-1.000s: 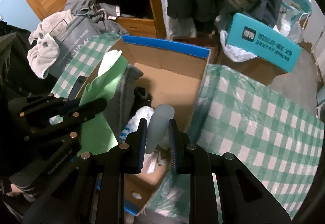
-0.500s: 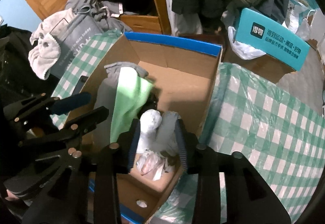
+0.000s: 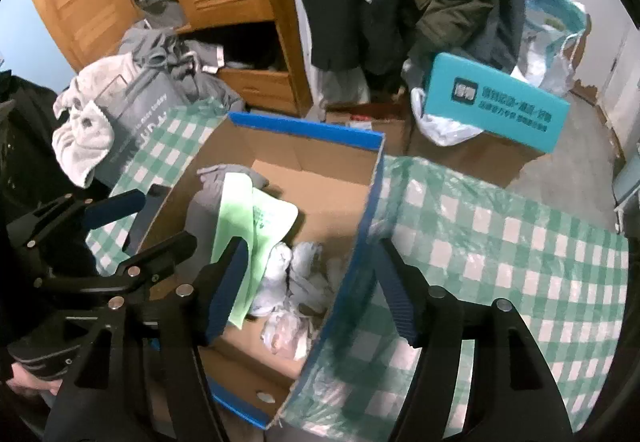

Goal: Organize soft objects

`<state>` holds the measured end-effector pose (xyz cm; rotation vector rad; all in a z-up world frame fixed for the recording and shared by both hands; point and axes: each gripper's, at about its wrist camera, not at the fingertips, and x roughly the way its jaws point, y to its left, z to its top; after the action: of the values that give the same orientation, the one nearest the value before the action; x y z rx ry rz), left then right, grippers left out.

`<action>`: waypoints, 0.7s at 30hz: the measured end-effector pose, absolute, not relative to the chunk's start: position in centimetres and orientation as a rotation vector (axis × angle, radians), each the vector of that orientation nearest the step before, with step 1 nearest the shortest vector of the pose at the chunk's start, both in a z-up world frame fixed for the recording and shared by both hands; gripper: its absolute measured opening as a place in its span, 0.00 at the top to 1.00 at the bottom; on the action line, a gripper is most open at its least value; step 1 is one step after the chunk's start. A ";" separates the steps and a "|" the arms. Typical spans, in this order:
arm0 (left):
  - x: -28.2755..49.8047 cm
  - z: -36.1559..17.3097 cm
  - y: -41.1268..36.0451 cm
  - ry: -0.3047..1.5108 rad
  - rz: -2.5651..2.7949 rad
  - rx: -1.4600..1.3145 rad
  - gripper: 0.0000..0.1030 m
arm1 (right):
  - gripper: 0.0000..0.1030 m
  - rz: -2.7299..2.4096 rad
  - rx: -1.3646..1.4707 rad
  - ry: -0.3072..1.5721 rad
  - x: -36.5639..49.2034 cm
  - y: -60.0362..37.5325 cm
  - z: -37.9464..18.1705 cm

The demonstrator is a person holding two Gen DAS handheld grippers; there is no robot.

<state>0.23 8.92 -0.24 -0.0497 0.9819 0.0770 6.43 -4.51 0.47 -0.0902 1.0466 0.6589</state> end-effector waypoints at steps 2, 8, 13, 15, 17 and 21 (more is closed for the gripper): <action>0.1 0.0 8.7 0.982 0.068 -0.051 0.31 | 0.34 0.650 -0.077 1.030 6.3 -5.3 1.2; -0.1 0.6 7.3 0.965 0.066 -0.016 0.18 | 0.32 0.602 -0.064 0.981 5.8 -7.7 2.7; -0.3 1.1 6.2 0.953 0.067 0.000 0.17 | 0.32 0.577 -0.053 0.956 5.5 -9.3 3.6; -0.4 1.3 5.8 0.947 0.065 0.012 0.17 | 0.32 0.567 -0.051 0.945 5.4 -9.8 3.9; -0.4 1.5 5.6 0.939 0.065 0.013 0.17 | 0.32 0.560 -0.051 0.934 5.3 -10.4 4.1; -0.4 1.7 5.6 0.916 0.065 -0.001 0.17 | 0.32 0.555 -0.037 0.936 5.3 -11.2 4.2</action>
<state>-0.37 5.58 1.71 -0.0010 0.9159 0.0647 5.34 -11.23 4.19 -0.0371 0.9355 0.5548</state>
